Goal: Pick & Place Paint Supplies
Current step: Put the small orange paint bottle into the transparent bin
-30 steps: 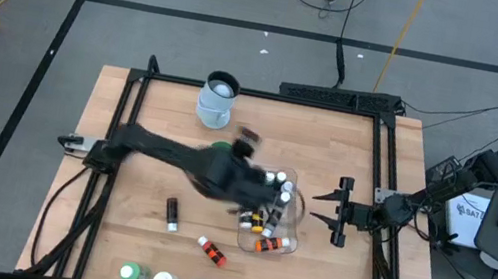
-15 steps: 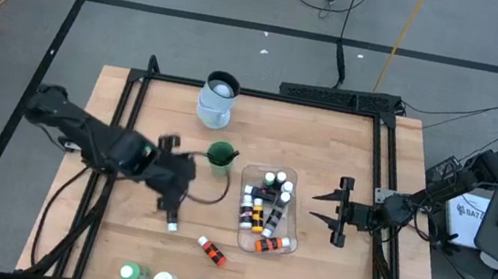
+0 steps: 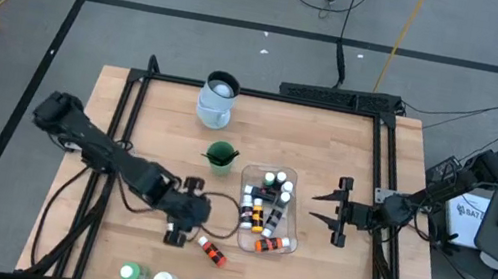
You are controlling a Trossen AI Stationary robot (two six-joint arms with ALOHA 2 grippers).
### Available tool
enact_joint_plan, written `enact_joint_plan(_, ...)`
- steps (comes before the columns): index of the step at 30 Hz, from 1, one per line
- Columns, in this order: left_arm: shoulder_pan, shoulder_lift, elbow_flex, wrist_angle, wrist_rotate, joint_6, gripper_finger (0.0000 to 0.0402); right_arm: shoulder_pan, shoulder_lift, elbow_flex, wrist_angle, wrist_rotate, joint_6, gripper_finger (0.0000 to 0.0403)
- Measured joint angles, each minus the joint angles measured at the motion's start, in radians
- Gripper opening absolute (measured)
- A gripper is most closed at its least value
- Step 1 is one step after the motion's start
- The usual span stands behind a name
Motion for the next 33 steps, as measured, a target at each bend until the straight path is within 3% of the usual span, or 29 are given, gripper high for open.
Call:
enact_joint_plan(6, -0.003, 0.13, 0.0, 0.086, 0.123, -0.023, 0.0163, 0.0, 0.0, 0.0, -0.026, 0.0, 0.002, 0.0171)
enact_joint_plan(12, -0.005, 0.223, 0.001, 0.124, 0.235, 0.025, 0.0231, 0.0, 0.0, 0.0, -0.03, 0.0, 0.005, 0.0171)
enact_joint_plan(19, -0.023, 0.304, 0.001, 0.121, 0.159, 0.116, 0.0287, 0.0, 0.0, 0.0, -0.034, 0.0, 0.014, 0.0171)
enact_joint_plan(25, -0.022, 0.356, 0.001, 0.129, 0.15, 0.147, 0.0281, 0.0, 0.0, 0.0, -0.034, -0.001, 0.011, 0.0171)
enact_joint_plan(33, -0.005, 0.371, 0.003, 0.135, 0.158, 0.119, 0.0228, 0.0, 0.0, 0.0, -0.034, -0.001, 0.015, 0.0171)
